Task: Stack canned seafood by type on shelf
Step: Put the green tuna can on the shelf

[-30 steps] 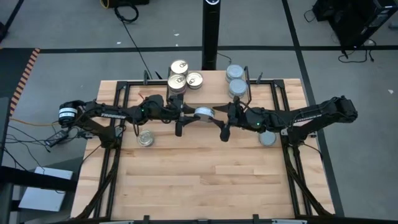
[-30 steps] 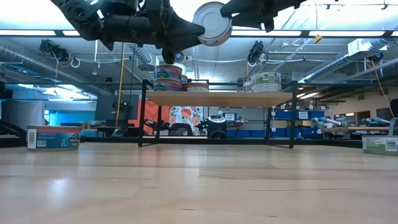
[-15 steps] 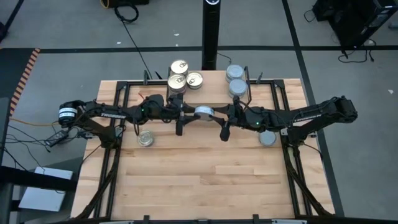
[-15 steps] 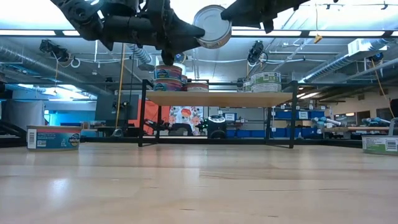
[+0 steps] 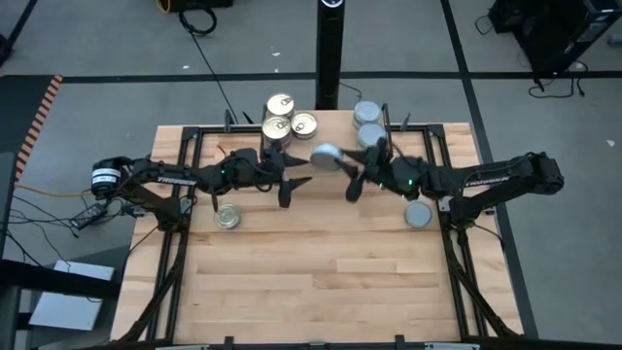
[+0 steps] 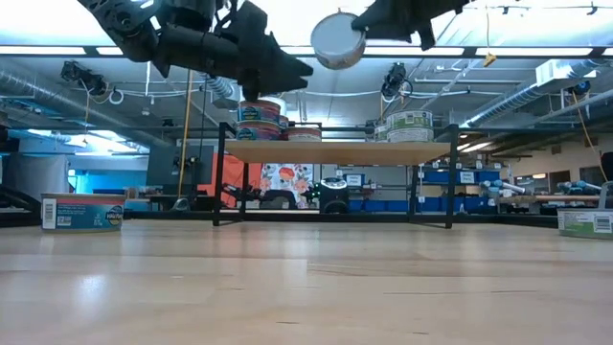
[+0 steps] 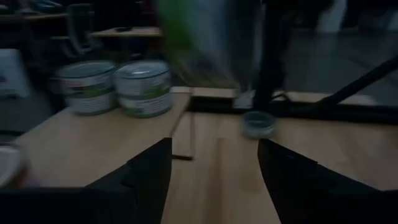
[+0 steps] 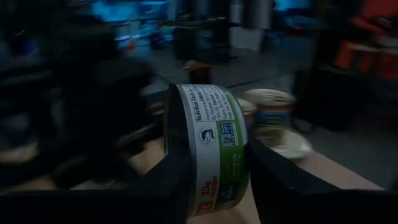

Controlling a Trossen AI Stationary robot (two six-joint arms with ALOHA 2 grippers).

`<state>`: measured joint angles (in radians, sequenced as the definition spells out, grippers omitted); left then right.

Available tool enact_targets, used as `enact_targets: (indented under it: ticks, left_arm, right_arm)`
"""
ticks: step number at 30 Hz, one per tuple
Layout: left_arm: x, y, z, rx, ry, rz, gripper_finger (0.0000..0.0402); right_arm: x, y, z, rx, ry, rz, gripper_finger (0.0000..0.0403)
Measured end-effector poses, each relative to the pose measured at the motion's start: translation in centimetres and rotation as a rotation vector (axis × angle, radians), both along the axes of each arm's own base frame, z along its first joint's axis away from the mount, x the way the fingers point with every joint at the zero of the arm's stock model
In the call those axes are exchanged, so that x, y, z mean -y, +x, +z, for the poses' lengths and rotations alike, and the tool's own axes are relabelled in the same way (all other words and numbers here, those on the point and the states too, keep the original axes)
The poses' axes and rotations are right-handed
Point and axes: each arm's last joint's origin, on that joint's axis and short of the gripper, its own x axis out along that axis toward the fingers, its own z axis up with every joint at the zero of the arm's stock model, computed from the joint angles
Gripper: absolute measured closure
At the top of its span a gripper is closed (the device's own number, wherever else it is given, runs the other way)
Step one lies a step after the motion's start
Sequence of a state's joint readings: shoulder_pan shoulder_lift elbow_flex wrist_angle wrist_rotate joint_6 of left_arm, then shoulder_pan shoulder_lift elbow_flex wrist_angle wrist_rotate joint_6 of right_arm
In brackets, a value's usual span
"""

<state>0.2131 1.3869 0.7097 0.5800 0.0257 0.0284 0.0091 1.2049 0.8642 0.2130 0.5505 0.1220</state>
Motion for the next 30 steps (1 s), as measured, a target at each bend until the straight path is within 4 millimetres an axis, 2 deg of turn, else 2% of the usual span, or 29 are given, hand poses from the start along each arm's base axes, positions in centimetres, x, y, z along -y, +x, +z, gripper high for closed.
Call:
enact_targets:
  ticks: [3,8,13,17,21,30]
  left_arm:
    - [-0.1,0.0,-0.3,-0.033,0.032,0.027,0.0159]
    - [0.3,0.0,-0.4,-0.045,0.043,0.015,0.0159]
    - [1.0,0.2,-0.3,-0.052,0.088,-0.017,0.0159]
    - [1.2,0.2,-0.3,-0.058,0.124,-0.008,0.0158]
    - [1.2,0.2,-0.3,-0.062,0.145,-0.007,0.0158]
    - [1.2,0.2,-0.6,-0.083,0.125,-0.007,0.0158]
  right_arm:
    - [2.2,-0.4,-0.1,0.029,0.079,-0.085,0.0275]
    - [7.1,-1.3,-1.0,0.015,0.262,-0.144,0.0308]
    - [10.5,-2.5,0.5,-0.017,0.335,-0.174,0.0357]
    - [11.0,-2.9,1.6,-0.052,0.313,-0.172,0.0384]
    - [10.6,-2.8,2.6,-0.082,0.289,-0.134,0.0387]
    - [8.9,-2.2,2.3,-0.153,0.293,-0.064,0.0335]
